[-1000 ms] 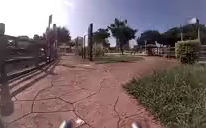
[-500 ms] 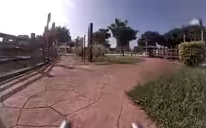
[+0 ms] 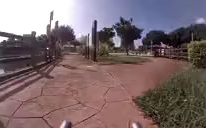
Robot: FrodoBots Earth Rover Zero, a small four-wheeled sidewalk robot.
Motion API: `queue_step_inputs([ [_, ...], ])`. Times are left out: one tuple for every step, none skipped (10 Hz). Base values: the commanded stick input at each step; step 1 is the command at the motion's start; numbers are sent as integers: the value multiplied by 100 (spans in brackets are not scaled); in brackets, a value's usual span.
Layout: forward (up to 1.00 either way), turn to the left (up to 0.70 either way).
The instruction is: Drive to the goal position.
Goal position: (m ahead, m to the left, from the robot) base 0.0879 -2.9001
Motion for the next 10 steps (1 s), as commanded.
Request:
queue_step_inputs([
  [50, 0],
  [50, 0],
  [50, 0],
  [50, 0],
  [50, 0],
  [50, 0],
  [50, 0],
  [50, 0],
  [50, 0],
  [50, 0],
])
